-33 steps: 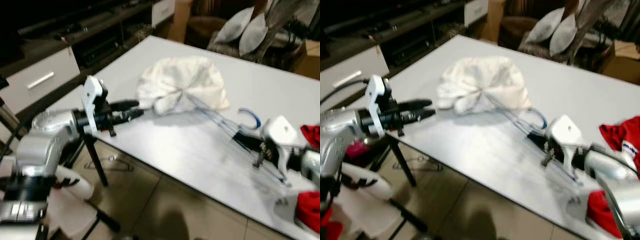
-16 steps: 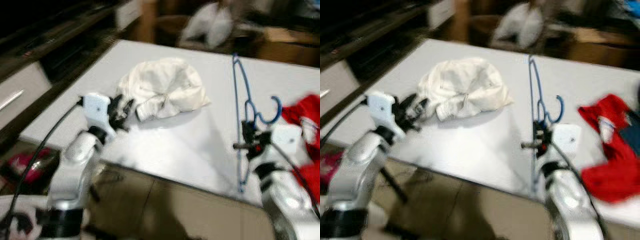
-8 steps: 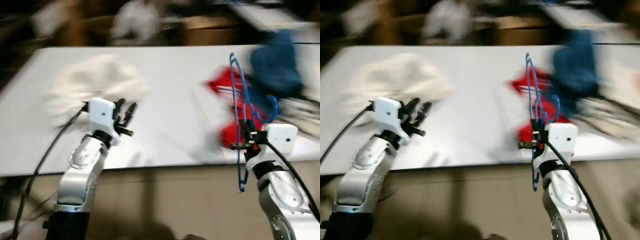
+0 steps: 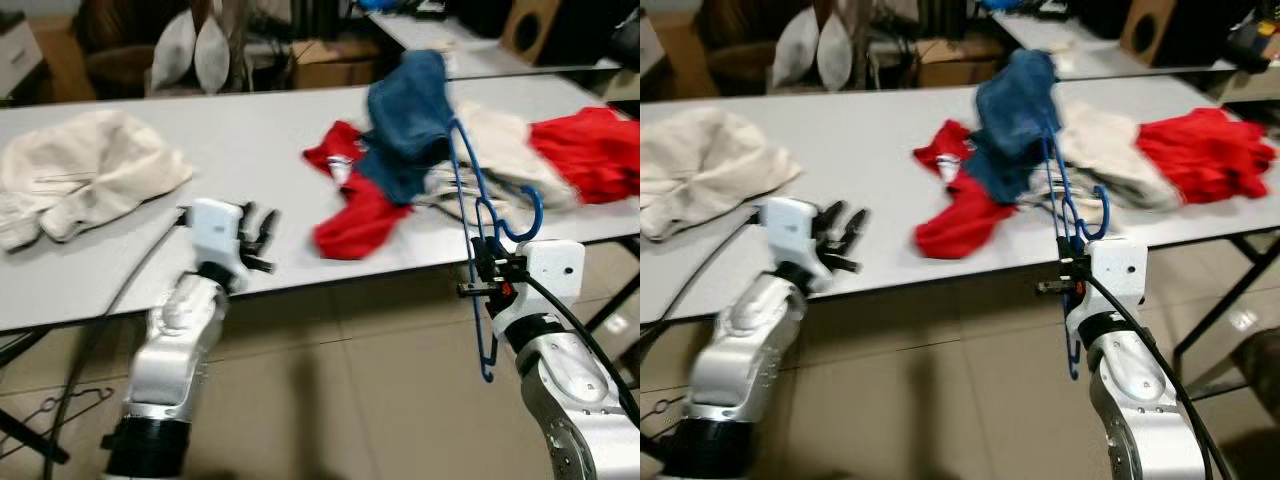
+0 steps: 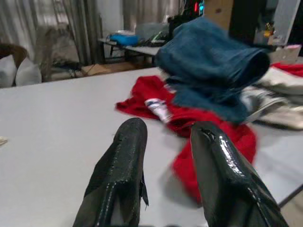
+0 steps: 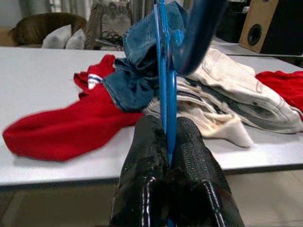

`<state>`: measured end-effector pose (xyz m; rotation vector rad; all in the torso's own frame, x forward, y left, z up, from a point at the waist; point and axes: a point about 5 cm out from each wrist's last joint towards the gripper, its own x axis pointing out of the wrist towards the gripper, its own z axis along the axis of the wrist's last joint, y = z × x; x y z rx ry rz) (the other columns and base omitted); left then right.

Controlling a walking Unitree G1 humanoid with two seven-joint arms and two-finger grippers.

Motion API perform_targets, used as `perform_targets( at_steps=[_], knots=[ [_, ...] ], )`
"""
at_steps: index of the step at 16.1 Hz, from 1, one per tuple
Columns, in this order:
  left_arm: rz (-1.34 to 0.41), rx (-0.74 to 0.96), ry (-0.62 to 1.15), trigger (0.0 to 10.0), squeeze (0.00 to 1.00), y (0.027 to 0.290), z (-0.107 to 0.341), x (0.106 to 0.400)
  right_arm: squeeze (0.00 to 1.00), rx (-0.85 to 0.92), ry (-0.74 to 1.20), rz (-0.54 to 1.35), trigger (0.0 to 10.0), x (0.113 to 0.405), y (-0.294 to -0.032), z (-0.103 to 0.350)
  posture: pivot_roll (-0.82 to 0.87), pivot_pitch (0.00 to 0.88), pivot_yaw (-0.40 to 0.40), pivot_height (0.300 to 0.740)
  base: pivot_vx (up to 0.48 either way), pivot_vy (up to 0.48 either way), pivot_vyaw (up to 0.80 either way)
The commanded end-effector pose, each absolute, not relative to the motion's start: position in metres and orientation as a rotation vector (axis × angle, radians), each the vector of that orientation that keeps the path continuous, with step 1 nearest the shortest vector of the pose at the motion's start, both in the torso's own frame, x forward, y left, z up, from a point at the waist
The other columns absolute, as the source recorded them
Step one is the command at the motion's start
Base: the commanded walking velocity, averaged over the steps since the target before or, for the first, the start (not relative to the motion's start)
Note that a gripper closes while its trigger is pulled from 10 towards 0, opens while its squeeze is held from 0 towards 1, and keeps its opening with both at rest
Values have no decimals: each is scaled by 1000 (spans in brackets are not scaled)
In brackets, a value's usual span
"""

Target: Hang hanger

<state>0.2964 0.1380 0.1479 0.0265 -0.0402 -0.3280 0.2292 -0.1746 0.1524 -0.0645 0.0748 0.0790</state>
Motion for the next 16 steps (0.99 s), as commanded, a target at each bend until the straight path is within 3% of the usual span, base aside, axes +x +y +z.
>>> perform_targets(
  at_steps=[1, 6, 8, 10, 12, 16],
  knots=[
    [-299, 28, -29, 10000, 0, 146, 146, 298, 0, -81, 100, 137, 10000, 231, -168, 150, -71, 0, 18, 740, 0, 0, 0],
    [-422, -156, -237, 10000, 0, 140, 196, 313, 0, -79, 75, 445, 10000, 237, -159, 159, -71, 0, 19, 740, 0, 0, 0],
    [-605, -309, -417, 10000, 0, 127, 253, 317, 0, -137, 90, 610, 10000, 242, -158, 162, -60, 0, 13, 740, 0, 0, 0],
    [-655, -274, -431, 10000, 0, 118, 258, 316, 0, -140, 87, 655, 10000, 241, -156, 164, -58, 0, 12, 740, 0, 0, 0],
    [-717, -115, -340, 10000, 0, 94, 240, 318, 0, -125, 44, 751, 10000, 239, -145, 174, -54, 0, 13, 740, 0, 0, 0],
    [-695, -25, -230, 10000, 0, 97, 217, 323, 0, -100, 6, 851, 10000, 233, -138, 183, -56, 0, 17, 740, 0, 0, 0]
  ],
)
